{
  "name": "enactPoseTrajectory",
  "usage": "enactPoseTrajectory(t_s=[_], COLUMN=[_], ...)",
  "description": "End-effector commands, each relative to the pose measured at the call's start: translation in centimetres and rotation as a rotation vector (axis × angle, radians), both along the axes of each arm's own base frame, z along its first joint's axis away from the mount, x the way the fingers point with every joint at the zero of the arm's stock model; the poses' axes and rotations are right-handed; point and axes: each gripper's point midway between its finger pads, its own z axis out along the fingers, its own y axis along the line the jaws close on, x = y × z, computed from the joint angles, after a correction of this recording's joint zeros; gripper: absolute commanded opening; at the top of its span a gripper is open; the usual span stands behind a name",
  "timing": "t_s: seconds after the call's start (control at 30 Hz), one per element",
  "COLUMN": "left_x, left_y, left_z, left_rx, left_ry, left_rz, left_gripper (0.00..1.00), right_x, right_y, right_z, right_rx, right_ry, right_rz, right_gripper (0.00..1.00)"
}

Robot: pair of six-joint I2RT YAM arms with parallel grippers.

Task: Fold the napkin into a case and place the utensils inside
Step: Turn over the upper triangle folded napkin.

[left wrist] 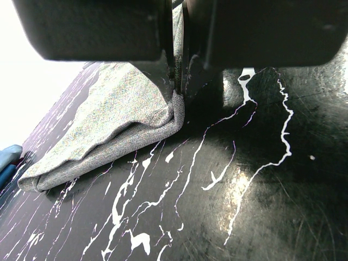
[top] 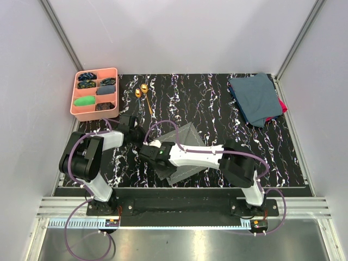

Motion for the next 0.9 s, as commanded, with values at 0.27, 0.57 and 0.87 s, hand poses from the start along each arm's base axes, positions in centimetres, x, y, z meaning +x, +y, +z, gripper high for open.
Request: enactPoseTrajectory(t_s=[0.27,0.57,0.87], left_x=[0.7,0.5,0.7], left_y=[-0.1,0.0,-0.1], left_z=[0.4,0.2,0.7], left_rx=[0.0,0.003,-0.009], left_ry=[-0.041,-0.038,-0.058], left_rz=[0.004,0.004,0.002], left_gripper=[0.0,0.0,0.0], right_x=[-0.7,-1.2,-0.3], right_y=[-0.4,-1.6,-3.3], right_z=[-1.8,-4.6,-5.5], right_rx=[-0.043,-0.112,-0.191], right_ry=[-0.001,0.027,-0.037], right_rz=[0.021,0.035,0.028], right_gripper=[0.38,0.38,0.04])
